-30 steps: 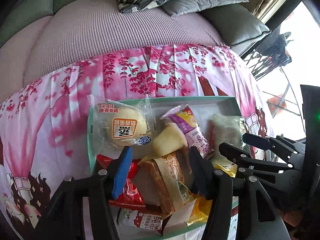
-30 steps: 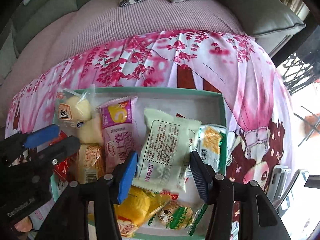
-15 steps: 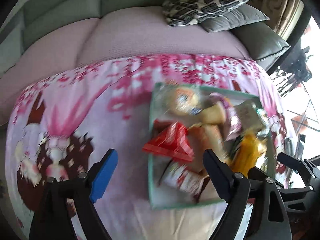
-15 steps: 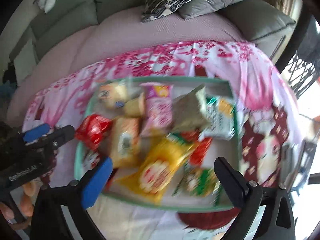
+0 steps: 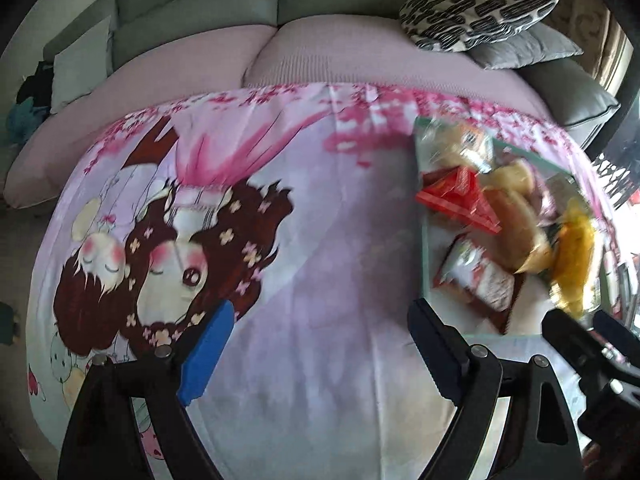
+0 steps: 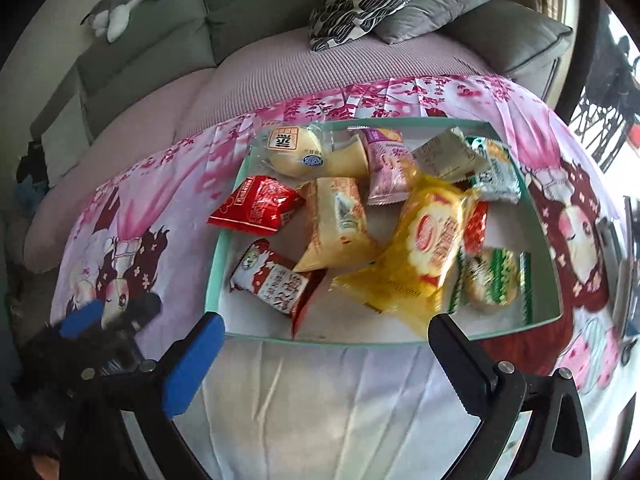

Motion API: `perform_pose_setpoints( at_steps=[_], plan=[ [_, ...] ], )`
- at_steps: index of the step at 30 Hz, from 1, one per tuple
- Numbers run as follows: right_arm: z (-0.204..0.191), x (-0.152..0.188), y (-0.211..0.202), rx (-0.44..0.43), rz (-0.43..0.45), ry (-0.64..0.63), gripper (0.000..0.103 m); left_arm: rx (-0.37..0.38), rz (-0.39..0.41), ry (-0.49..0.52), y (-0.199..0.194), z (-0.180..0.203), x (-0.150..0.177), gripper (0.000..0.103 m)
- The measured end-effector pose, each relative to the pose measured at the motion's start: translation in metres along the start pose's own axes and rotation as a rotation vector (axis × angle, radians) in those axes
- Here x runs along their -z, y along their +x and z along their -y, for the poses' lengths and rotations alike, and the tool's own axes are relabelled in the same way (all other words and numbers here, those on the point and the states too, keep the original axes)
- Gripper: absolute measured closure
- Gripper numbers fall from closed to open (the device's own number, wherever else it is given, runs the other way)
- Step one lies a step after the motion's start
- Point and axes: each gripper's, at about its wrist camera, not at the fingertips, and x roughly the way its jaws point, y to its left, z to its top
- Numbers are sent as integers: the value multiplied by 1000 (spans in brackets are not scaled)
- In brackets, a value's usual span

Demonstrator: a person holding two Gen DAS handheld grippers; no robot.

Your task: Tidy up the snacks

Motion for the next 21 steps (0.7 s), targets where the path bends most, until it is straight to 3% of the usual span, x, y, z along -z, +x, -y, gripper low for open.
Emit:
perform_pose_setpoints(
  at_steps=[9, 21],
  plan=[
    [-19, 23, 22, 103, -14, -45, 0, -20, -32, -6, 14, -9, 5, 15],
    [-29, 32, 23, 152, 33, -90, 0, -78, -85, -17, 19, -22, 15, 15]
  ],
)
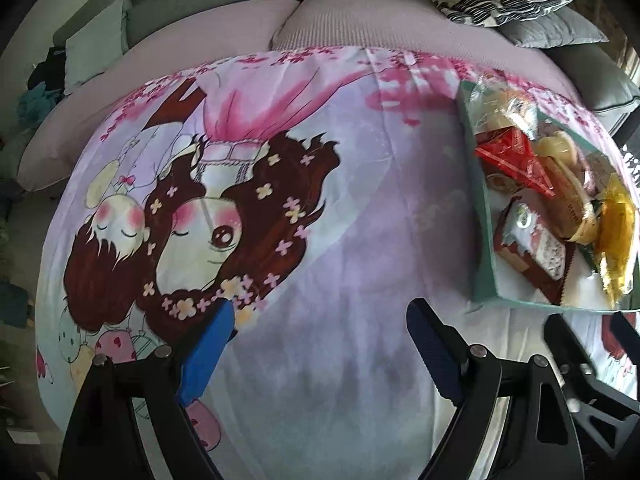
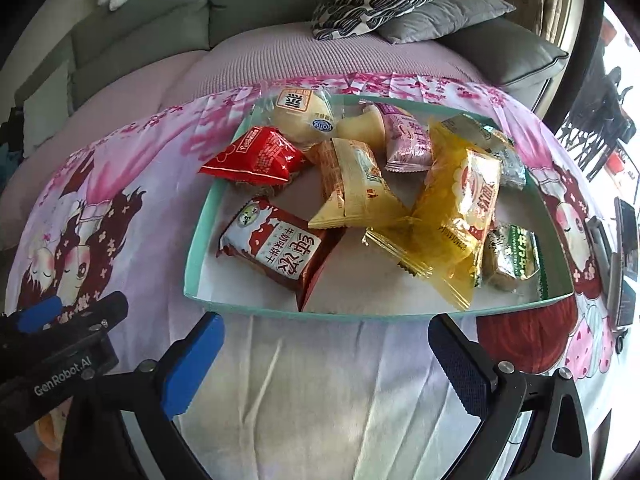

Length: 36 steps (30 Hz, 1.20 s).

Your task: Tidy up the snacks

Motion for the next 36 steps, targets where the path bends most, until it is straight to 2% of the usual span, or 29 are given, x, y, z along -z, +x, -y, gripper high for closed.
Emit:
perform_pose_setpoints(
  at_steps=[12, 28, 33, 36],
  plan=[
    [17, 1, -8, 37, 30, 24, 0, -63, -45, 13, 10, 1, 4, 15],
    [31, -1, -17, 33, 60, 49, 0, -29, -71, 16, 15, 7, 7, 15],
    [32, 0, -18, 26, 59, 54, 0, -13, -16, 10, 3, 10, 9, 15],
    [32, 1, -18, 25, 60, 55, 0, 4, -15, -7, 2, 7, 7, 14]
  ],
)
